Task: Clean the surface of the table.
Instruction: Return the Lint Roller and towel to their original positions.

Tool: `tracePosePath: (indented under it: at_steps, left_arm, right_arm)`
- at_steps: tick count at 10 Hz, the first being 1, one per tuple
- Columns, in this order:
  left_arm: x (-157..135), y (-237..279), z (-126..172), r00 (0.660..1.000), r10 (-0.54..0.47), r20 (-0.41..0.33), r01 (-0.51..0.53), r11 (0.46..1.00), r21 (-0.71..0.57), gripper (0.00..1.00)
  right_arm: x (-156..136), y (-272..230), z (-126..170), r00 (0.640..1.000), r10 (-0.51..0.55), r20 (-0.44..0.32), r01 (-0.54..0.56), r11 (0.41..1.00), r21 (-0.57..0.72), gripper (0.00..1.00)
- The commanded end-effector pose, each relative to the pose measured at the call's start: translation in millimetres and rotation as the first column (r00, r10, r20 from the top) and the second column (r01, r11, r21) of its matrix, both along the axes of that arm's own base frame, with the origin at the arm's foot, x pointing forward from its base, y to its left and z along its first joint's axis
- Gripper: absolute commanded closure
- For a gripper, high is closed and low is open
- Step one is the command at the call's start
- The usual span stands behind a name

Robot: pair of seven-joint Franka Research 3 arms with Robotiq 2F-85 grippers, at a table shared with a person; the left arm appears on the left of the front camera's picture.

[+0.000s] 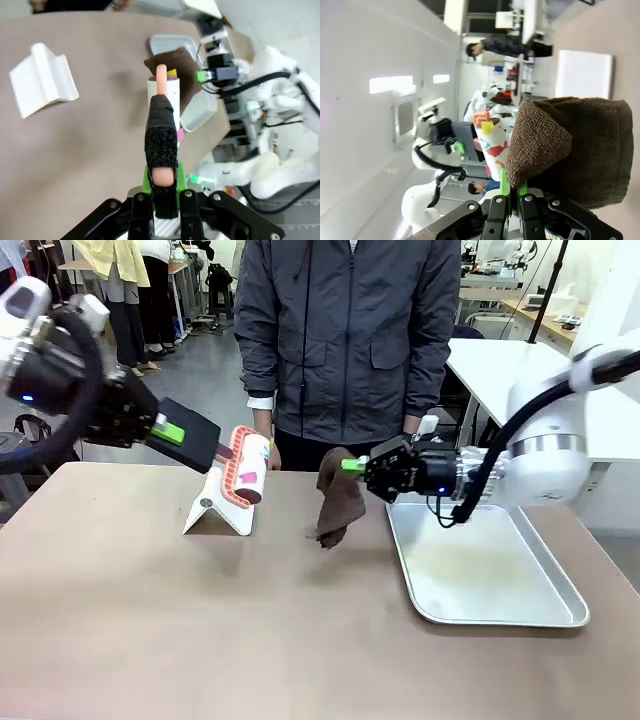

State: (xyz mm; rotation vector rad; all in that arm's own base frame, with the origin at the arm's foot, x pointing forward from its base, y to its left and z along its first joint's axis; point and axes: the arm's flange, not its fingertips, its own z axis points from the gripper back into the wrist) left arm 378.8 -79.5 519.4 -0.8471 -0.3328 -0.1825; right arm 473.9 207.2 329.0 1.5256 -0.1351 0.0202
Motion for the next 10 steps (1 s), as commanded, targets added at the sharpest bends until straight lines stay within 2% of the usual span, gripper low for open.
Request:
tracePosePath:
  at_steps: [1,2,4,5,6,7,10]
  left_arm:
    - [35.0,-4.2,-13.4,0.996,0.047,-0.079,-0.043,0.998,0.050,0.81]
    - [49.9,-10.5,-29.5,0.990,0.080,-0.115,-0.068,0.993,0.100,0.81]
    - [67.6,-14.9,-46.9,0.980,0.144,-0.137,-0.127,0.984,0.126,0.81]
    - [72.4,-12.9,-49.9,0.980,0.118,-0.159,-0.102,0.989,0.104,0.81]
    - [61.3,-12.3,-57.9,0.987,0.106,-0.119,-0.091,0.988,0.123,0.81]
    - [61.3,-12.3,-57.9,0.987,0.106,-0.119,-0.091,0.988,0.123,0.81]
    - [61.3,-12.3,-57.9,0.987,0.106,-0.119,-0.091,0.988,0.123,0.81]
  right_arm:
    - [17.9,9.3,-12.8,0.989,0.009,-0.145,-0.022,0.996,-0.091,0.94]
    - [20.7,11.0,-23.9,0.983,-0.001,-0.184,-0.024,0.991,-0.134,0.94]
    - [24.3,4.8,-29.0,0.980,-0.010,-0.197,-0.022,0.987,-0.162,0.94]
    - [26.2,0.1,-28.3,0.981,-0.003,-0.195,-0.029,0.986,-0.165,0.94]
    - [28.9,-7.1,-29.1,0.979,-0.011,-0.202,-0.029,0.981,-0.192,0.94]
    - [17.4,1.4,-41.1,0.983,-0.011,-0.183,-0.017,0.989,-0.148,0.94]
    - [17.4,1.4,-41.1,0.983,-0.011,-0.183,-0.017,0.989,-0.148,0.94]
